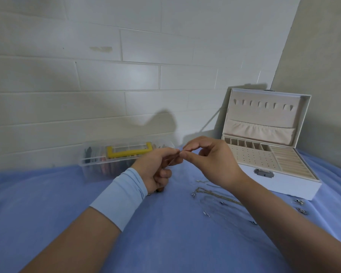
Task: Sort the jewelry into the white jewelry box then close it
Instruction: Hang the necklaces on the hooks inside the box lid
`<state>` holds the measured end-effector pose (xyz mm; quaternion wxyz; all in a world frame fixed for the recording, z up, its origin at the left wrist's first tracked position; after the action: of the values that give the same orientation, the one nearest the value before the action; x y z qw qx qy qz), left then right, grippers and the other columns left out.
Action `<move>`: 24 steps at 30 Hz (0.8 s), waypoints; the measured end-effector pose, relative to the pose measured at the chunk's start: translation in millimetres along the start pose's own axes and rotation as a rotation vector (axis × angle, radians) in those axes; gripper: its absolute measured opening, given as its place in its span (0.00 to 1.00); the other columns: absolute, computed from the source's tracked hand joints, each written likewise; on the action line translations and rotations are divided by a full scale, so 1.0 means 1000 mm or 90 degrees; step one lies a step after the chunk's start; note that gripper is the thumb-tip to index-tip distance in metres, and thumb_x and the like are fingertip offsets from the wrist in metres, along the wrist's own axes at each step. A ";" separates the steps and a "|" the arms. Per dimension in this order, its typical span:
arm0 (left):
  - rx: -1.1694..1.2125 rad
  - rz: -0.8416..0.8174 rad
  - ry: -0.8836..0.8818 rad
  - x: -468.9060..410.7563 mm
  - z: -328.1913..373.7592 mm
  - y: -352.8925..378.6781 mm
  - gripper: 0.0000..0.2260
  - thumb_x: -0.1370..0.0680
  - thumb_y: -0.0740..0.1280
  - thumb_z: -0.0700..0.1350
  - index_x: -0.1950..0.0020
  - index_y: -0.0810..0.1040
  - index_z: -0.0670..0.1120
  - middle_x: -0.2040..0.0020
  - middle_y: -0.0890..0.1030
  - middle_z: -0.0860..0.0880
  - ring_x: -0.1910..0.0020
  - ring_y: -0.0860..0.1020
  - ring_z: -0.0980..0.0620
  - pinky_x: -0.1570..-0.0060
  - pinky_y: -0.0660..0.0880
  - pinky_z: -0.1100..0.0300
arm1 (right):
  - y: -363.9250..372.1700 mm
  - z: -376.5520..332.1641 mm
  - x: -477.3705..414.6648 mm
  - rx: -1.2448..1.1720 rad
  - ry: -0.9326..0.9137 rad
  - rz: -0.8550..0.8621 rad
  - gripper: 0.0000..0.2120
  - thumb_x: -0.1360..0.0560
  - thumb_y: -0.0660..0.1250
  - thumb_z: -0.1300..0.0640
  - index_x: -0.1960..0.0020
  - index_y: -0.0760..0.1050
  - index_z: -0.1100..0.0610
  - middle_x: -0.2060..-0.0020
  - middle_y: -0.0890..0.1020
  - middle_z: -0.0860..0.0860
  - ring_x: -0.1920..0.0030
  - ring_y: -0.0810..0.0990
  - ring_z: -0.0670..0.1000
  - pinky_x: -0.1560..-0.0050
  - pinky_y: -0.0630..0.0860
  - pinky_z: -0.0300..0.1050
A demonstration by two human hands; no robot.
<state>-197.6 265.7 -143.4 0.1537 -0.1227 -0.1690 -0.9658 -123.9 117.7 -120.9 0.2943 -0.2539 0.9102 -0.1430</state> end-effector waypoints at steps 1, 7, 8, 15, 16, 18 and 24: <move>-0.009 0.015 0.018 0.000 0.000 0.000 0.08 0.20 0.66 0.47 0.57 0.80 0.47 0.61 0.82 0.52 0.79 0.59 0.57 0.77 0.51 0.66 | -0.001 0.000 0.000 -0.025 0.039 -0.006 0.05 0.26 0.76 0.56 0.60 0.83 0.51 0.71 0.81 0.43 0.75 0.68 0.49 0.72 0.66 0.38; -0.204 0.064 0.205 0.007 0.003 0.005 0.09 0.19 0.67 0.48 0.52 0.84 0.45 0.58 0.87 0.50 0.80 0.62 0.55 0.78 0.60 0.65 | -0.002 0.003 -0.002 -0.078 0.142 -0.044 0.09 0.20 0.68 0.55 0.53 0.81 0.60 0.64 0.85 0.45 0.74 0.72 0.47 0.71 0.69 0.35; -0.225 0.065 0.221 0.007 0.004 0.006 0.09 0.18 0.66 0.47 0.51 0.83 0.43 0.58 0.87 0.49 0.81 0.62 0.55 0.79 0.61 0.65 | -0.001 0.003 -0.003 -0.072 0.147 -0.043 0.10 0.19 0.67 0.54 0.53 0.81 0.60 0.60 0.86 0.47 0.74 0.72 0.47 0.71 0.69 0.35; -0.198 0.088 0.227 0.003 0.004 0.001 0.10 0.17 0.63 0.44 0.51 0.81 0.40 0.58 0.87 0.47 0.80 0.60 0.53 0.77 0.58 0.64 | -0.003 -0.001 -0.001 -0.059 0.114 -0.069 0.08 0.20 0.68 0.56 0.53 0.81 0.60 0.68 0.80 0.45 0.72 0.69 0.47 0.71 0.66 0.37; -0.179 0.085 0.214 0.002 0.003 0.000 0.09 0.18 0.64 0.44 0.51 0.82 0.41 0.57 0.87 0.47 0.80 0.59 0.54 0.77 0.57 0.64 | -0.003 -0.002 -0.001 -0.073 0.102 -0.075 0.06 0.21 0.69 0.57 0.53 0.80 0.60 0.68 0.80 0.44 0.71 0.68 0.48 0.71 0.65 0.38; -0.150 0.079 0.195 0.002 0.003 -0.001 0.08 0.19 0.66 0.44 0.50 0.84 0.42 0.56 0.87 0.47 0.79 0.58 0.54 0.78 0.56 0.65 | -0.005 -0.004 -0.001 -0.092 0.079 -0.067 0.05 0.22 0.71 0.60 0.56 0.80 0.60 0.68 0.82 0.42 0.72 0.68 0.47 0.70 0.65 0.38; -0.257 0.083 0.221 0.003 0.004 -0.003 0.09 0.24 0.73 0.43 0.44 0.79 0.47 0.58 0.87 0.47 0.79 0.60 0.54 0.78 0.62 0.65 | -0.005 -0.005 -0.002 -0.086 0.044 -0.030 0.04 0.24 0.73 0.61 0.58 0.82 0.57 0.64 0.84 0.46 0.76 0.71 0.41 0.71 0.66 0.29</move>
<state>-200.1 269.0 -139.4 0.2143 0.0060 0.0641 -0.9746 -124.1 114.9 -113.8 0.2412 -0.2893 0.9213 -0.0970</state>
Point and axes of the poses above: each hand's wrist, its own x-axis away from the middle knuckle, its own y-axis out of the palm, z = x × y, the point moved 2 cm from there along -x, towards the middle knuckle
